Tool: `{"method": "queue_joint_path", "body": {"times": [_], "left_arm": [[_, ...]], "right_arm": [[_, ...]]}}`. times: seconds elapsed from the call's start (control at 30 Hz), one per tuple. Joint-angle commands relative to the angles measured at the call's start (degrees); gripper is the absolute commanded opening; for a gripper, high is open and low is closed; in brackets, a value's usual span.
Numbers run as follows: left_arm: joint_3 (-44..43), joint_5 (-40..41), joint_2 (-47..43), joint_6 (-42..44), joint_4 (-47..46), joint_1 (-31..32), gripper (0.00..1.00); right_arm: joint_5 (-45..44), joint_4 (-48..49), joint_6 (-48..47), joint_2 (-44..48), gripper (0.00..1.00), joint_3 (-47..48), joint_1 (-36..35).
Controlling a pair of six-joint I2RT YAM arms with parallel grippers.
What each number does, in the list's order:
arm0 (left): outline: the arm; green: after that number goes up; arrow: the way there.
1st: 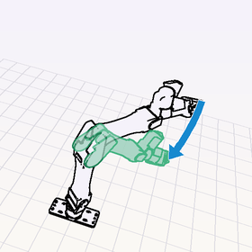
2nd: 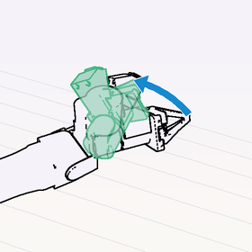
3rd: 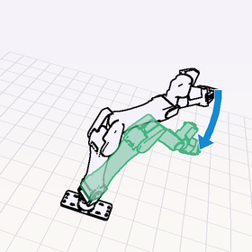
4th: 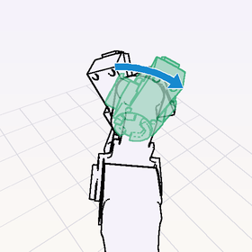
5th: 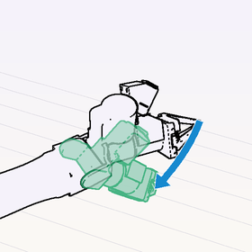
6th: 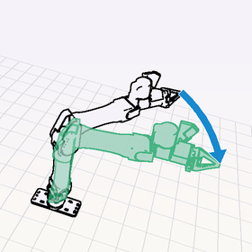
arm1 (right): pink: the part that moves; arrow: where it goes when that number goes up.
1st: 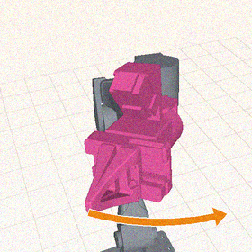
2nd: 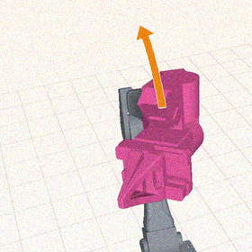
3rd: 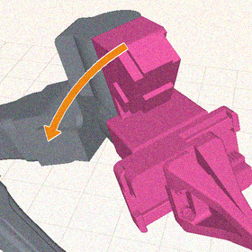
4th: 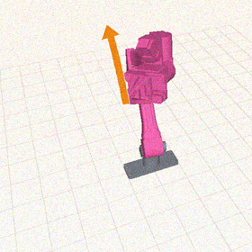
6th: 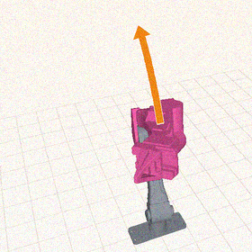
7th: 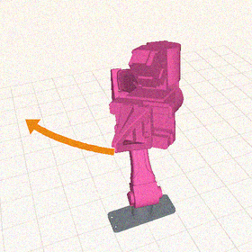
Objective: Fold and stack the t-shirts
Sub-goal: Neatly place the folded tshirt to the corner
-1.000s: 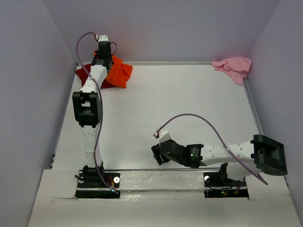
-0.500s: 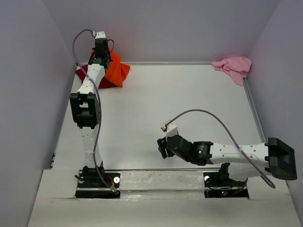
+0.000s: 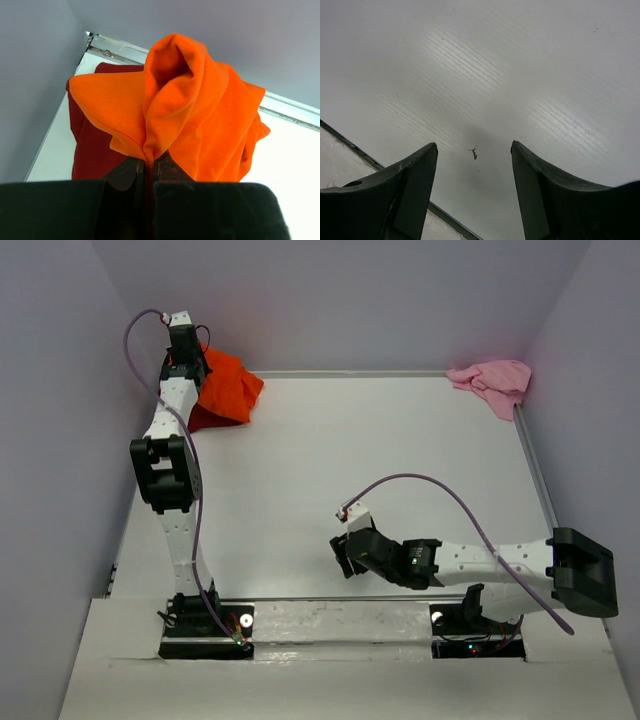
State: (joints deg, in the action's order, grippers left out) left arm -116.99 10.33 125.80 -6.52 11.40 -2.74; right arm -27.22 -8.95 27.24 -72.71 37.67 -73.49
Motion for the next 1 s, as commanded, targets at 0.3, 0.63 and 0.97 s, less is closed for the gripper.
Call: {"method": "queue_joint_path", "body": {"times": [0.3,0.63,0.97], "left_arm": [[-4.4,-6.2,-6.1,-3.8,-2.3,-0.1,0.00],[-9.4,-4.7,-2.8,-2.9,-0.8,5.6,0.00],[-14.1,-4.9,-1.0,-3.4,0.6,7.9,0.00]], "right_arm": [[0.2,2.1,-0.7,-1.6,0.67,2.5,0.5],[1.0,2.1,0.0,-2.4,0.67,2.2,0.5],[1.4,2.4,0.0,-3.6,0.66,2.5,0.5]]}}
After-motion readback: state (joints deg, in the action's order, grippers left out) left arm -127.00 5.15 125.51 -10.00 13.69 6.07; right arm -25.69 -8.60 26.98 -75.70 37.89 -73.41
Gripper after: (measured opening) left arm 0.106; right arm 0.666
